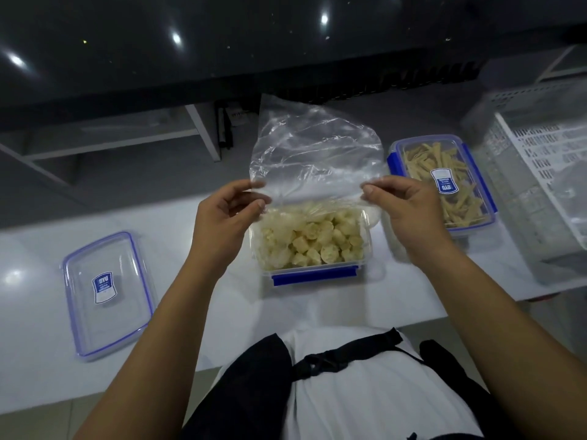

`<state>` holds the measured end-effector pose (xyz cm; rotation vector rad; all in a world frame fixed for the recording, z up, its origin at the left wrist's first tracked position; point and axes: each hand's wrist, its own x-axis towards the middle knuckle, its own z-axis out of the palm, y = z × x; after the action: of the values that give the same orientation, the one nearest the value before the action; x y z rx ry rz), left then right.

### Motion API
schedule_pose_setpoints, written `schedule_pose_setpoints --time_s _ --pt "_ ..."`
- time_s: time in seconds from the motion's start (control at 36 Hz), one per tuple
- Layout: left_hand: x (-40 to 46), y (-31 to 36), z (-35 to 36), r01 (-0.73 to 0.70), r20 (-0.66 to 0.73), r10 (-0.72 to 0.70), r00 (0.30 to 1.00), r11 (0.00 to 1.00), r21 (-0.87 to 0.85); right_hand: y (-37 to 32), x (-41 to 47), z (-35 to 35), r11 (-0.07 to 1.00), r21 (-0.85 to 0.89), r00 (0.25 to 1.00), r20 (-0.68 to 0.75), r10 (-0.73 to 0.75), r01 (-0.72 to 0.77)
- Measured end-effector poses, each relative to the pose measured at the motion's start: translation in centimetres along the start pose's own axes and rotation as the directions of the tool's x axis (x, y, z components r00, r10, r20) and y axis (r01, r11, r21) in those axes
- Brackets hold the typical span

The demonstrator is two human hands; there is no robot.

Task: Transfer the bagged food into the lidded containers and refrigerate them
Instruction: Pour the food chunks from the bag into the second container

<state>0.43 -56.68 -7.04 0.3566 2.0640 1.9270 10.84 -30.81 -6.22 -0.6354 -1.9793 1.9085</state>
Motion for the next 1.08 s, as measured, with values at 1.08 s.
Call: schedule_pose_setpoints --time_s 1.08 --pt "4.6 6.9 16.1 -0.031 0.585 0.085 0.806 0.994 -0.102 -6.4 -5.6 -16.0 0.953 -0.301 0.821 -0.552 -0.144 -0.034"
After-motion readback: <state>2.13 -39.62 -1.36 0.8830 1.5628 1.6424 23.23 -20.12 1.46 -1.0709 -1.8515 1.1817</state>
